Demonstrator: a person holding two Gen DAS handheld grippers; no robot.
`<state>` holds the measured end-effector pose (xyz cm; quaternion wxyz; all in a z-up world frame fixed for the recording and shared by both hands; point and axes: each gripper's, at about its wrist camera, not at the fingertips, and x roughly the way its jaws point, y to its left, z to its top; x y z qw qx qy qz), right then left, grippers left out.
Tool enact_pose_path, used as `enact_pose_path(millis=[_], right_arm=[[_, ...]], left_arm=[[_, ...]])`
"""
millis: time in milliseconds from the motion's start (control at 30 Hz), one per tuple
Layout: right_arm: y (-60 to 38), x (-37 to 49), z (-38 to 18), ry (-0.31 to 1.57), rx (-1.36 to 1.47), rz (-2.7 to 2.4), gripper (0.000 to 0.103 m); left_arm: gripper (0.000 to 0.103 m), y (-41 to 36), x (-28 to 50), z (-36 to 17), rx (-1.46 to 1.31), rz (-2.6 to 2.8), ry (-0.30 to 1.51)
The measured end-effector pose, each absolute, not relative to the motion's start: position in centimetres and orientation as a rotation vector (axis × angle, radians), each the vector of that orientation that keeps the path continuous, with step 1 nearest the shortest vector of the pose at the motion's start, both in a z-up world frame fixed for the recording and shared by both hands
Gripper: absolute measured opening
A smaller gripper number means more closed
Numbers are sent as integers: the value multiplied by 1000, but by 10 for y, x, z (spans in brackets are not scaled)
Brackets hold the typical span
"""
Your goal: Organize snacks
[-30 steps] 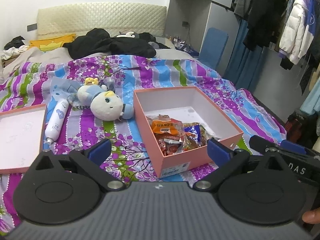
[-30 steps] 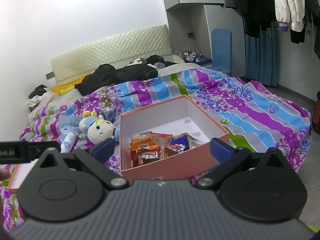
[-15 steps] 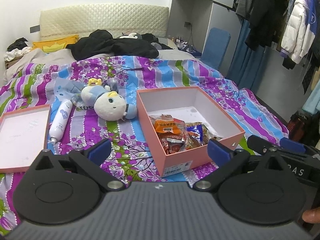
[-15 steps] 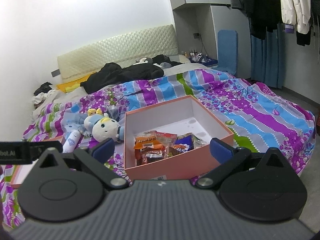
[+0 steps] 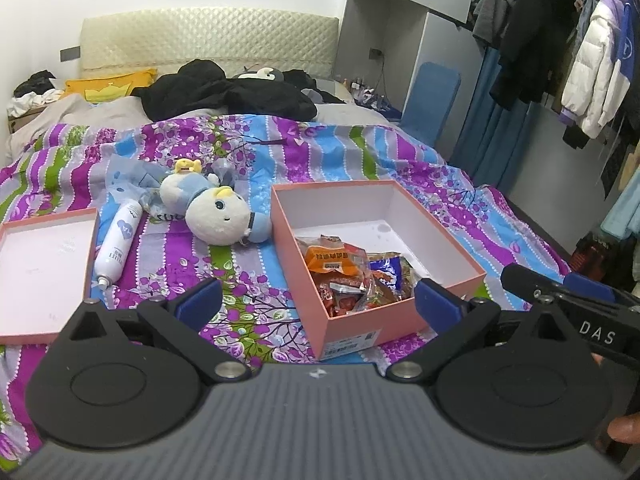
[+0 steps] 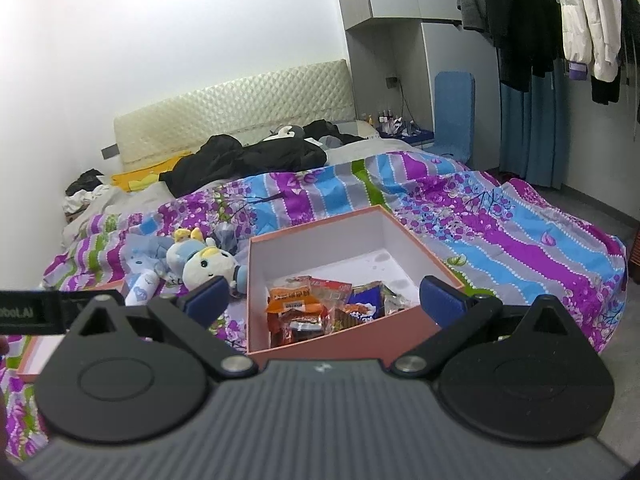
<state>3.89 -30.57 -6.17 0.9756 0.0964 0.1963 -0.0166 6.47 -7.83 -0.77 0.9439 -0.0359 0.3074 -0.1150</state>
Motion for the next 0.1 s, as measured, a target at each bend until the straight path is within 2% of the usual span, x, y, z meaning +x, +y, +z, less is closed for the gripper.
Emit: enact_pose_path(millis=[100], right_arm=[[-304, 40, -64, 411, 203, -32, 103]], left_arm=[[103, -78, 64, -8, -65, -234, 632]])
